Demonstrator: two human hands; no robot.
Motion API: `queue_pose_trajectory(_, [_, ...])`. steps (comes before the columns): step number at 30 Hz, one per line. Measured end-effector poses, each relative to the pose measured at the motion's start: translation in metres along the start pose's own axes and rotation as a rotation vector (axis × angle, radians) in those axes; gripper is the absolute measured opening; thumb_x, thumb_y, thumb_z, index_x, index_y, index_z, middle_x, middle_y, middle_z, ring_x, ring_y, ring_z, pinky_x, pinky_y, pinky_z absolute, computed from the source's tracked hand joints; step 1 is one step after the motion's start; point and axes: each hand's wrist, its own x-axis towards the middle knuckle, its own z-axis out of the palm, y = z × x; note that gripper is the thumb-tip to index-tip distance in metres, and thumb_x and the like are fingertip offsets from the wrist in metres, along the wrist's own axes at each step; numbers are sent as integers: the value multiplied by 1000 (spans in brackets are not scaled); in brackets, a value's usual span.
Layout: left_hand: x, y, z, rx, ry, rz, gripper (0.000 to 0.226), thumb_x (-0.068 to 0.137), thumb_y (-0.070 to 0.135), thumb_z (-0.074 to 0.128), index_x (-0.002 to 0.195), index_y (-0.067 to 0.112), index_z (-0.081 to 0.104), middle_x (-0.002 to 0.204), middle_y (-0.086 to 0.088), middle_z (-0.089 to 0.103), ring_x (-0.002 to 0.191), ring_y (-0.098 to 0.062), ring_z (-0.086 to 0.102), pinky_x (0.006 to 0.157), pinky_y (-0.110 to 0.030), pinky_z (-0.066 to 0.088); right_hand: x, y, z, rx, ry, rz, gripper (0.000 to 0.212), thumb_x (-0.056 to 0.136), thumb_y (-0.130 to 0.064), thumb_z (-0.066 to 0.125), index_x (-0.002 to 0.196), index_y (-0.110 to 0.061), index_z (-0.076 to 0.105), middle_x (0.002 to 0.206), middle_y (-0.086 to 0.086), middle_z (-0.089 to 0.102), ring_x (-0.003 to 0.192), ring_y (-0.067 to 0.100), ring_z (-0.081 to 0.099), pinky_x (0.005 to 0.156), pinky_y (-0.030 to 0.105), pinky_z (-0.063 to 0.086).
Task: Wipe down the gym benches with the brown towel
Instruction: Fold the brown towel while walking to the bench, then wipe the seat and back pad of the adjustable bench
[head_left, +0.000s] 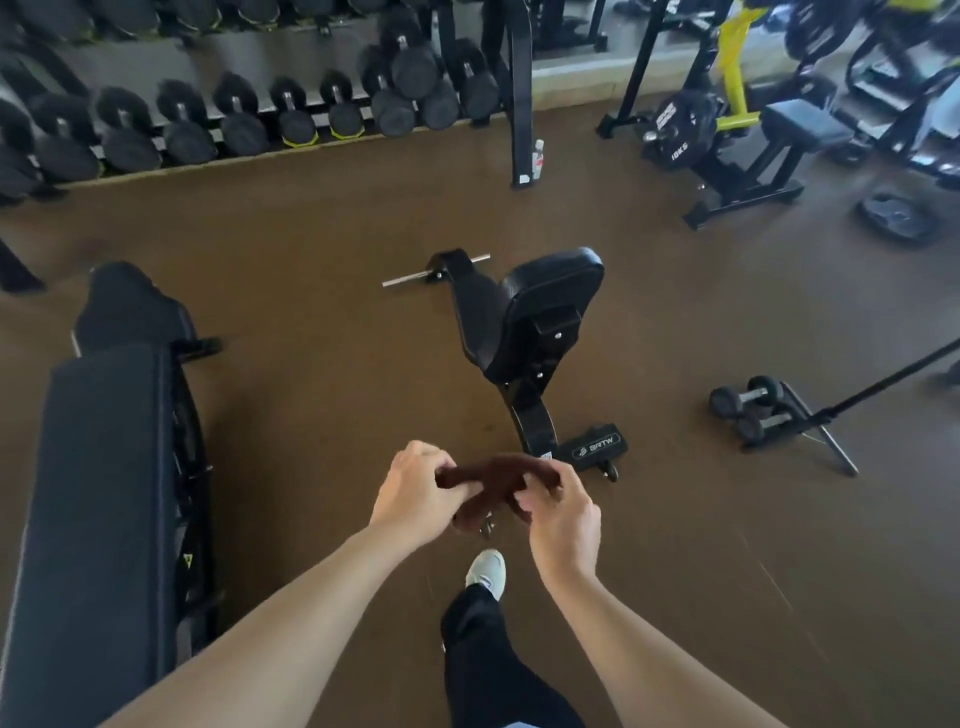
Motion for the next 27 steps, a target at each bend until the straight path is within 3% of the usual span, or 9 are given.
queue_pose_trajectory(5, [102, 50, -43, -143, -175, 84, 16, 99, 39, 63, 92, 27, 56, 87, 8, 68, 82, -10, 63, 68, -29, 47, 100, -62, 28, 163, 128, -118, 32, 103, -17, 63, 121, -43, 59, 106, -25, 69, 100, 1, 67, 92, 33, 57])
queue_pose_trajectory(8, [159, 75, -61, -232, -214, 131, 1, 103, 33, 57, 102, 33, 57, 97, 7, 69, 92, -14, 64, 83, -36, 52, 154, -104, 31, 207, 231, -169, 35, 103, -15, 61, 129, -38, 55, 123, -13, 68, 111, 9, 65, 100, 39, 55])
queue_pose_trajectory(11, [210, 105, -73, -327, -255, 158, 16, 103, 25, 57, 112, 37, 62, 106, 11, 72, 103, -11, 66, 100, -39, 51, 199, -146, 30, 122, 362, -163, 31, 105, -26, 56, 136, -30, 51, 135, -7, 62, 119, 15, 60, 100, 37, 48])
queue_pose_trajectory(15, [275, 133, -77, -435, -424, 99, 17, 104, 21, 56, 118, 24, 64, 108, 2, 75, 104, -24, 70, 98, -44, 54, 257, -171, 39, 76, 449, -176, 31, 102, -37, 48, 134, -37, 47, 132, -16, 51, 123, 16, 54, 94, 35, 43])
queue_pose_trajectory(17, [305, 129, -79, -423, -532, 69, 19, 104, 21, 58, 122, 21, 63, 112, 0, 75, 103, -23, 71, 91, -38, 55, 288, -170, 53, -9, 445, -124, 34, 103, -35, 49, 137, -37, 50, 139, -10, 51, 131, 19, 49, 99, 43, 46])
queue_pose_trajectory(19, [335, 114, -84, -383, -590, 68, 26, 102, 22, 62, 128, 19, 61, 117, 0, 73, 104, -16, 69, 80, -19, 53, 319, -162, 75, -123, 367, -84, 46, 104, -32, 55, 148, -38, 43, 151, -6, 46, 141, 21, 41, 109, 51, 44])
queue_pose_trajectory(22, [382, 81, -102, -324, -624, 67, 35, 100, 27, 65, 134, 23, 57, 118, 6, 69, 105, -8, 65, 82, -17, 51, 360, -143, 120, -343, 144, -27, 84, 101, -47, 60, 165, -36, 7, 173, -3, 14, 159, 21, 8, 127, 54, 20])
queue_pose_trajectory(24, [417, 56, -121, -289, -652, 69, 32, 100, 28, 64, 132, 26, 60, 117, 8, 69, 106, -7, 66, 88, -22, 52, 375, -134, 150, -497, 142, 81, 88, 101, -60, 49, 166, -31, -3, 174, -4, -8, 159, 19, -15, 129, 55, 2])
queue_pose_trajectory(27, [462, 25, -159, -270, -705, 64, 26, 101, 29, 63, 126, 29, 62, 114, 8, 71, 103, -6, 69, 87, -22, 52, 386, -147, 173, -576, 236, 251, 82, 103, -65, 37, 166, -31, -2, 172, -7, -19, 156, 17, -27, 127, 50, -14])
